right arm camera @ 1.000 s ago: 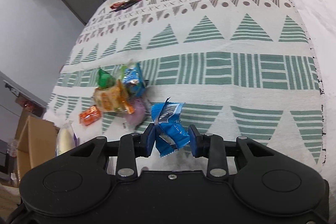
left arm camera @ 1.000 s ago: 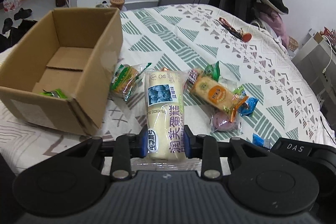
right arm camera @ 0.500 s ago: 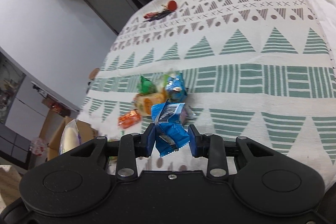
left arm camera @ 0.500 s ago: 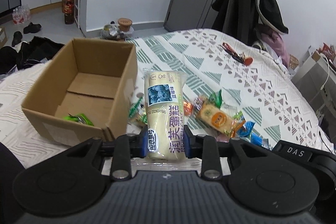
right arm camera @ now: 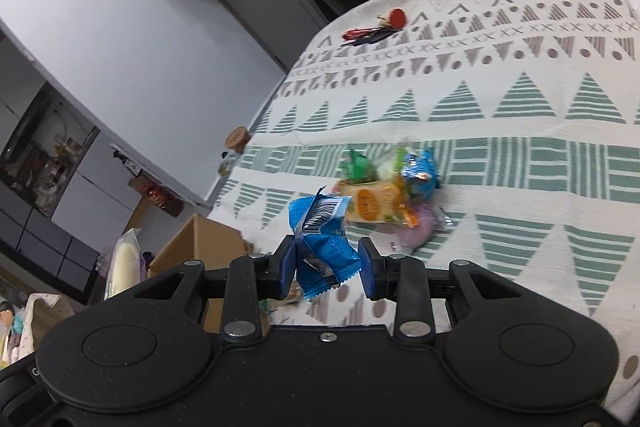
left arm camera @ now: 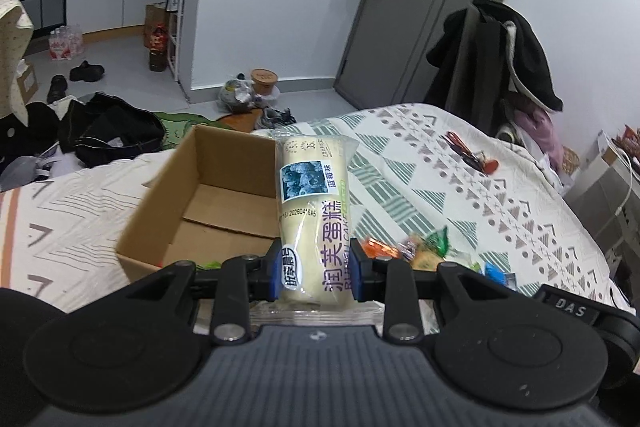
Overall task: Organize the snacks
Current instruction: 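Place the cake bar in the box with the left tool while the right drops the blue candy in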
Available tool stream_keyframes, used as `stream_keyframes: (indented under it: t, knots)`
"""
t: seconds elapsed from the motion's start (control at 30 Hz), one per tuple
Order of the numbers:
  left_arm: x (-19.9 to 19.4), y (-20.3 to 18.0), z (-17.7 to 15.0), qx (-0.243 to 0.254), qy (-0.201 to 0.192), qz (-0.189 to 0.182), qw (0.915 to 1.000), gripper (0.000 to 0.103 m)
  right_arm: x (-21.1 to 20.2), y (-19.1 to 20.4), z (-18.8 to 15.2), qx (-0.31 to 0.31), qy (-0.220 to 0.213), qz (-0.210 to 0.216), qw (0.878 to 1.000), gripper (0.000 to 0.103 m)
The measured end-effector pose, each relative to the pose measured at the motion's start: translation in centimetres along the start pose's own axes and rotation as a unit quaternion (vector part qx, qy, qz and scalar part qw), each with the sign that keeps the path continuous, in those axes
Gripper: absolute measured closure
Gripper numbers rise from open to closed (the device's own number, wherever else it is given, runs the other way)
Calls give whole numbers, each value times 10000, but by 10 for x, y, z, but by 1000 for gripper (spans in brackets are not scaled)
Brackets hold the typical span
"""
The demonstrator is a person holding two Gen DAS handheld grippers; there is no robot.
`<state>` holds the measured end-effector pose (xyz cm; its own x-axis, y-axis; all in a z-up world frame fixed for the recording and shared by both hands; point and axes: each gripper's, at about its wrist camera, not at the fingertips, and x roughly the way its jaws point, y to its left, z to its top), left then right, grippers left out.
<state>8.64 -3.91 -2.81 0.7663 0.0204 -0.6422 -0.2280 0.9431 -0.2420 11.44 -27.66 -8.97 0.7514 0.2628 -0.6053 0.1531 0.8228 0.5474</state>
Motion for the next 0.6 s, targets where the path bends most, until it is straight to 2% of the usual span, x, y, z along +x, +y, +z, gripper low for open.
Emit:
stream_keyframes:
  t: [0.27,0.6]
  knots:
    - [1,36,14,-236,-62,150,9996,73,1,26,-7,-221,41,232,9995,71]
    - [20,70,24,-419,89,140,9990,73,8,61,-12,-411,34,538,9977,71]
